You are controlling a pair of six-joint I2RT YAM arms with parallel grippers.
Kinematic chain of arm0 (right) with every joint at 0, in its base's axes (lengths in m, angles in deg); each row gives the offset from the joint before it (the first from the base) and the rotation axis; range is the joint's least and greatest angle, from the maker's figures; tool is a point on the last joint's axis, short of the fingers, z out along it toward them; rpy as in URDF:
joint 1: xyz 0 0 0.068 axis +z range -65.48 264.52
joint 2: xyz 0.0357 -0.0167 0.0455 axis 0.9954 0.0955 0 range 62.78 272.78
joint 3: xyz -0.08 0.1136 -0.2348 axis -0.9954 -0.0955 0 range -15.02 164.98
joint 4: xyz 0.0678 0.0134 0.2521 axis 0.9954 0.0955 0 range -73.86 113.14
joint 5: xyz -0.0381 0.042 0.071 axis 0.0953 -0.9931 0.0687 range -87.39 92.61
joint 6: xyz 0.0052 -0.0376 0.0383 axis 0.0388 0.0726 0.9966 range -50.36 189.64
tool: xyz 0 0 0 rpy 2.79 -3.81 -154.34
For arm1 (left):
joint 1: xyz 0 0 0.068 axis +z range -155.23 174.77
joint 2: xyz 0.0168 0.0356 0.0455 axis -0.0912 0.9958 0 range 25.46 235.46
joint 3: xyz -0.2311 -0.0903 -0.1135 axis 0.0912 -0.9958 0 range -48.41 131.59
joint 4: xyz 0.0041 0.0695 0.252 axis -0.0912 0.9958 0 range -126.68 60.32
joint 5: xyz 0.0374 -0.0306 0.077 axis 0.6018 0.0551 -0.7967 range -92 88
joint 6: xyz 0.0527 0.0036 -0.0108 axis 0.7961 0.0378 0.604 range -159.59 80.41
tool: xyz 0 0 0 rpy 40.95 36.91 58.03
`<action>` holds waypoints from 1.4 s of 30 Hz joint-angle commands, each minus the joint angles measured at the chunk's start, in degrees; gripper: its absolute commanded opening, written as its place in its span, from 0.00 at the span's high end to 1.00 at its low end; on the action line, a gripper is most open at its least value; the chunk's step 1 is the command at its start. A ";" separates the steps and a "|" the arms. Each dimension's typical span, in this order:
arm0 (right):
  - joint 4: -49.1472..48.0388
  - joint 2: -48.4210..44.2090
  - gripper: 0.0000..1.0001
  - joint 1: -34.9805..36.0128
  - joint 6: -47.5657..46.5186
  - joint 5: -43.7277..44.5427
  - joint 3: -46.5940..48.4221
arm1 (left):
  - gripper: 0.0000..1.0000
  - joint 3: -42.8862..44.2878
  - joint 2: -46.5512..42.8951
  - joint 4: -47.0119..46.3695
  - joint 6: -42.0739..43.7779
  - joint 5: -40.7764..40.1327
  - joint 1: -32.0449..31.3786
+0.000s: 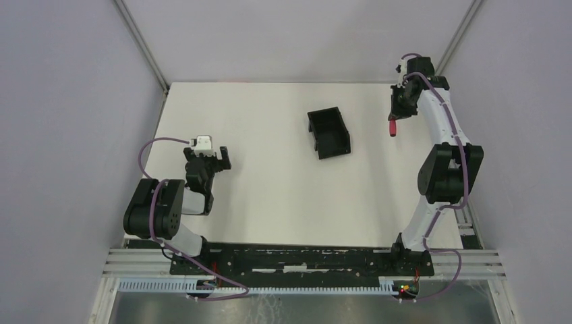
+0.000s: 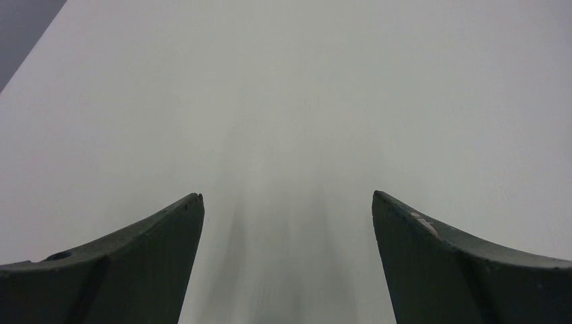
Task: Put the screwdriver in the bin
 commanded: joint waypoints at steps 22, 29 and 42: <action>-21.07 3.68 1.00 28.62 -17.97 4.07 -5.89 | 0.00 0.00 -1.00 -0.95 -1.13 0.36 0.28; -19.53 7.79 0.86 28.58 -18.32 3.89 -3.91 | 0.00 0.00 -0.99 -0.95 -1.13 0.36 0.31; -22.94 2.16 0.41 28.64 -15.58 5.34 -3.03 | 0.00 0.00 -1.01 -0.95 -1.13 0.32 0.32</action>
